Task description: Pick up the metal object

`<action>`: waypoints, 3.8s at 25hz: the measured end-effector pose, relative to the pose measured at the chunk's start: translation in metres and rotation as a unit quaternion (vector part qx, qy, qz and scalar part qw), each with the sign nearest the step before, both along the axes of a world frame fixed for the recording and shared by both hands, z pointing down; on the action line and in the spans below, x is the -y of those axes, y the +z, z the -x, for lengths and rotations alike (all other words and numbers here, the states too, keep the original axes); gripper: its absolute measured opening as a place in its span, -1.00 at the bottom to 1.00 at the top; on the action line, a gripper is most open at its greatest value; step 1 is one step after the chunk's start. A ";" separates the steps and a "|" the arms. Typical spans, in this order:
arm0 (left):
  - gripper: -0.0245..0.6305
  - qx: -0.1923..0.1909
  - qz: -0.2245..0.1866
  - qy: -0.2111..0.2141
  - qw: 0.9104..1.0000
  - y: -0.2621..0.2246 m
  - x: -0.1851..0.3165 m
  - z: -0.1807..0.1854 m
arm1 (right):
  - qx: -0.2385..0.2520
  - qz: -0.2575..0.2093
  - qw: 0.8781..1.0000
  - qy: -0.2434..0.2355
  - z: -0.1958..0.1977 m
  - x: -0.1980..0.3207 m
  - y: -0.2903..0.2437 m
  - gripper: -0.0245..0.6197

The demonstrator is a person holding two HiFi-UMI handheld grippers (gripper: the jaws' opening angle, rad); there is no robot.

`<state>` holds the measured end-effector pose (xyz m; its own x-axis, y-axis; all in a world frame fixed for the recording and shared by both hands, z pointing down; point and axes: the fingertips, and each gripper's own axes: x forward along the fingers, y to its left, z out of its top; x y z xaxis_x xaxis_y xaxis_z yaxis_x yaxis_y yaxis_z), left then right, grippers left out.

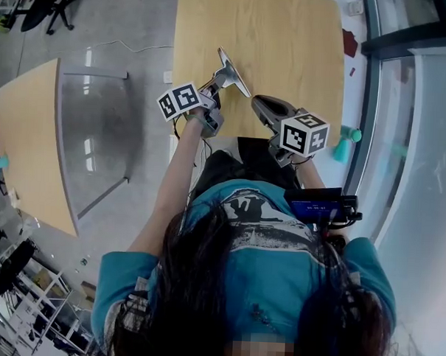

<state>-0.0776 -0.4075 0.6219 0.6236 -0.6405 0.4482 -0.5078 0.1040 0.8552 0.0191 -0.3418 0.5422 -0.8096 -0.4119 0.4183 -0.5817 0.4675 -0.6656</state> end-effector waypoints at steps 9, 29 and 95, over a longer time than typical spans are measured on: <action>-0.92 -0.016 -0.053 0.009 0.998 -0.054 -0.092 0.031 | -0.002 -0.030 1.000 -0.008 0.035 -0.049 -0.023 -0.88; -0.92 -0.010 -0.117 0.041 0.992 -0.097 -0.336 0.080 | -0.015 -0.055 0.997 0.056 0.061 -0.282 -0.050 -0.88; -0.92 0.023 -0.154 0.036 0.987 -0.146 -0.575 0.001 | 0.037 -0.081 0.994 0.055 -0.019 -0.506 -0.070 -0.88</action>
